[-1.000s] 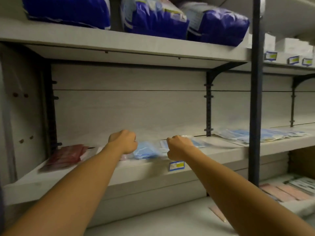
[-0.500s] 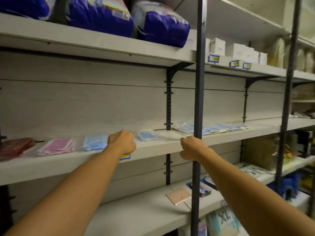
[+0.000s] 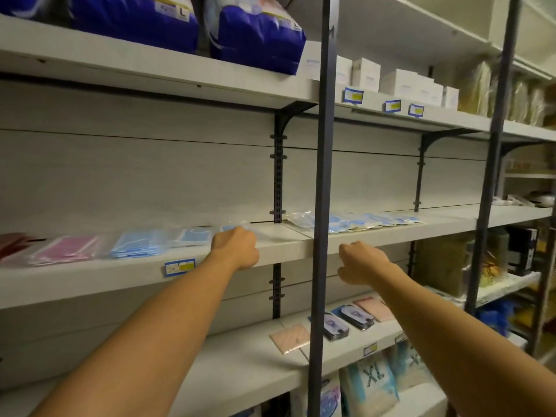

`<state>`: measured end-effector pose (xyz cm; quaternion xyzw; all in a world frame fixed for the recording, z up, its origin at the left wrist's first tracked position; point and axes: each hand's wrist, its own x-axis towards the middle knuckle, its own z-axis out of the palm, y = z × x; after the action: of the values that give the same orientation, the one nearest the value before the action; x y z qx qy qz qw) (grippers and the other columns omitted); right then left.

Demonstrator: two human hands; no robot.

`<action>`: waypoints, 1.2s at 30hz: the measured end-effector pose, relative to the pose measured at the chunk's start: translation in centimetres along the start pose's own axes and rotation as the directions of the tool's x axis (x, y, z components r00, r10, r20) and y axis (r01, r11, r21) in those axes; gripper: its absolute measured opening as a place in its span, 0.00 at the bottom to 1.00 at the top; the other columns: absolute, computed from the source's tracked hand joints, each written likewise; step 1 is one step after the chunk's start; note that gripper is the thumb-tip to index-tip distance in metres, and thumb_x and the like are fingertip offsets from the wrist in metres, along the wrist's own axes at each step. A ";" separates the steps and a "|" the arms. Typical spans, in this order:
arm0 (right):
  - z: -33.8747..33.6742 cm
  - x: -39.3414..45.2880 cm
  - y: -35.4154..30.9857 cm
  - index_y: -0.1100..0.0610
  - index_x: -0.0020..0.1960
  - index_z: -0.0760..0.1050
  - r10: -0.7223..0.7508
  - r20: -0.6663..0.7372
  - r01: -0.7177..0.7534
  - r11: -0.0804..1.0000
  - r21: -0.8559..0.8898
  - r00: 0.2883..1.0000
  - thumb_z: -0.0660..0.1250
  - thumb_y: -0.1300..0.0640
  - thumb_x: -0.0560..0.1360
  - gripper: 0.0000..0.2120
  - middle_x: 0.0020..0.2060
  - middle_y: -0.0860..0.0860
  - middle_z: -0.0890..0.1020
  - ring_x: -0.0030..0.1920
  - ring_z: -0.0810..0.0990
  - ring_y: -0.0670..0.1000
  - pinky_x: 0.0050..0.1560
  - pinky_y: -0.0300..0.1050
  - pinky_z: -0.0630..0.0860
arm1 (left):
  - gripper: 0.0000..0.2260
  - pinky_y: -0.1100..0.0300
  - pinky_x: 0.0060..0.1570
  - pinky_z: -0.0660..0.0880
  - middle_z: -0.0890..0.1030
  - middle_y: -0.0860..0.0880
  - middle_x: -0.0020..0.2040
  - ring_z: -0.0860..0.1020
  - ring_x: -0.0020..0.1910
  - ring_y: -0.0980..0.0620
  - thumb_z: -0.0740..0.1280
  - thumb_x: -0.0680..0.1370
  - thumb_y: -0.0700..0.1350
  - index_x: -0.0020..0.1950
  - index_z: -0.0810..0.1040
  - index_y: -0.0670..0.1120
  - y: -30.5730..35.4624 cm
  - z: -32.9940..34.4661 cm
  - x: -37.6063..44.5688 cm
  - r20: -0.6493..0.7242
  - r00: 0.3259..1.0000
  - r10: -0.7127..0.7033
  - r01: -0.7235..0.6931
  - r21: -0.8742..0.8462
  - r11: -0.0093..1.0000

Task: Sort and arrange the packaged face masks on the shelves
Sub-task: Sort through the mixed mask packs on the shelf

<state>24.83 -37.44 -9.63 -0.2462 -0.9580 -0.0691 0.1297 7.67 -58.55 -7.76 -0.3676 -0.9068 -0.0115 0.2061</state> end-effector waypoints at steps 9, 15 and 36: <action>2.2 3.2 4.9 0.57 0.61 0.74 -0.025 0.018 0.026 0.999 -0.032 1.000 0.67 0.53 0.80 0.13 0.46 0.52 0.77 0.45 0.79 0.52 0.49 0.45 0.81 | 0.10 0.55 0.43 0.77 0.80 0.47 0.50 0.78 0.44 0.46 0.59 0.78 0.44 0.52 0.79 0.48 2.4 1.5 4.8 -0.049 0.998 -0.047 0.044 -0.046 0.998; 1.8 7.0 9.8 0.57 0.52 0.72 -0.035 0.020 0.036 0.996 -0.079 0.999 0.65 0.56 0.78 0.06 0.44 0.52 0.76 0.43 0.77 0.52 0.38 0.41 0.72 | 0.11 0.54 0.44 0.78 0.81 0.47 0.52 0.79 0.46 0.46 0.60 0.78 0.44 0.54 0.80 0.48 5.7 2.5 8.4 -0.051 0.997 -0.066 0.062 -0.075 0.995; 3.4 16.8 21.0 0.58 0.57 0.73 -0.114 0.025 0.113 0.993 0.039 0.993 0.62 0.58 0.77 0.10 0.44 0.52 0.74 0.46 0.77 0.53 0.45 0.45 0.76 | 0.12 0.55 0.41 0.74 0.77 0.47 0.44 0.77 0.42 0.46 0.57 0.79 0.50 0.44 0.77 0.48 17.7 0.9 13.8 0.041 0.999 0.012 -0.023 0.302 0.953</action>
<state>20.16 -10.93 -6.73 -0.1900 -0.9732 -0.0552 0.1171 10.33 -36.39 -5.60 -0.3399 -0.8983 0.1364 0.2426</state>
